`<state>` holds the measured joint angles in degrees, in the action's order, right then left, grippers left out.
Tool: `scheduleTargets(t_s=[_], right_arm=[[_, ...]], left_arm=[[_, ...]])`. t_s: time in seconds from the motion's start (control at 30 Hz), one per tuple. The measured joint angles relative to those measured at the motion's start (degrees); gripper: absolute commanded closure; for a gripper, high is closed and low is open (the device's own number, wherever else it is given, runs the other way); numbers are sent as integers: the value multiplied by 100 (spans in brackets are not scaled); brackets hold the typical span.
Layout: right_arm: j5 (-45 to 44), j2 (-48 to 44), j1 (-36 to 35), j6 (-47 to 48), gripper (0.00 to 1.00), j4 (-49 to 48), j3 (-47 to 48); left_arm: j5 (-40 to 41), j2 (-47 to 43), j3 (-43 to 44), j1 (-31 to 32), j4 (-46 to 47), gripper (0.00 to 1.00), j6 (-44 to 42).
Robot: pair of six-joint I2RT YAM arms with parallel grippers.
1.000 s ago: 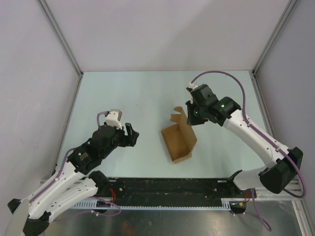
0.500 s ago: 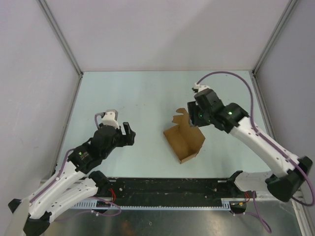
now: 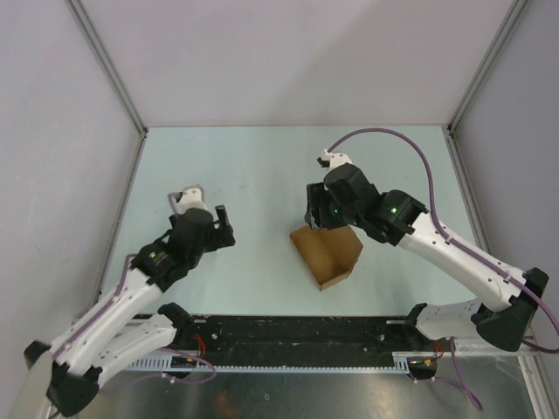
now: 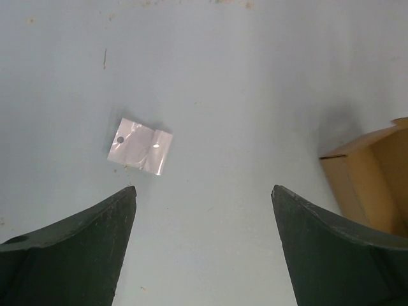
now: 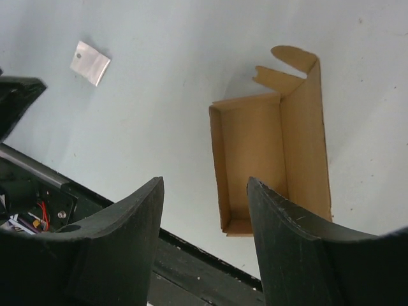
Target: Fold the paper box
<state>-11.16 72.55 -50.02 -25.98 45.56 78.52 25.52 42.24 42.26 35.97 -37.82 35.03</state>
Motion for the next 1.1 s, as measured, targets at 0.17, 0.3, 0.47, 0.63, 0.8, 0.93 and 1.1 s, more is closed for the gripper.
scheduleTargets(t_s=[0.17, 0.3, 0.47, 0.63, 0.8, 0.93, 1.1], right_arm=[[-205, -74, -328, -168, 39, 9, -28], [-319, -662, -614, -291, 40, 68, -31], [-494, -1539, -973, -501, 41, 151, -28], [-697, -1950, -1294, -623, 41, 352, -26], [-793, -2052, -1370, -675, 41, 481, -26], [-820, -2127, -1392, -697, 41, 621, -26], [-855, -2194, -1405, -704, 41, 691, -26]], left_arm=[[55, 1335, 50, -13, 35, 5, -57], [258, 1836, 50, -11, 81, 7, -57], [402, 2531, 74, -11, 387, 18, -79], [435, 3416, 138, -11, 734, 20, -205], [568, 3974, 170, -46, 879, 20, -199], [741, 4256, 192, -164, 931, 22, -197], [802, 4564, 282, -457, 1005, 33, -146]])
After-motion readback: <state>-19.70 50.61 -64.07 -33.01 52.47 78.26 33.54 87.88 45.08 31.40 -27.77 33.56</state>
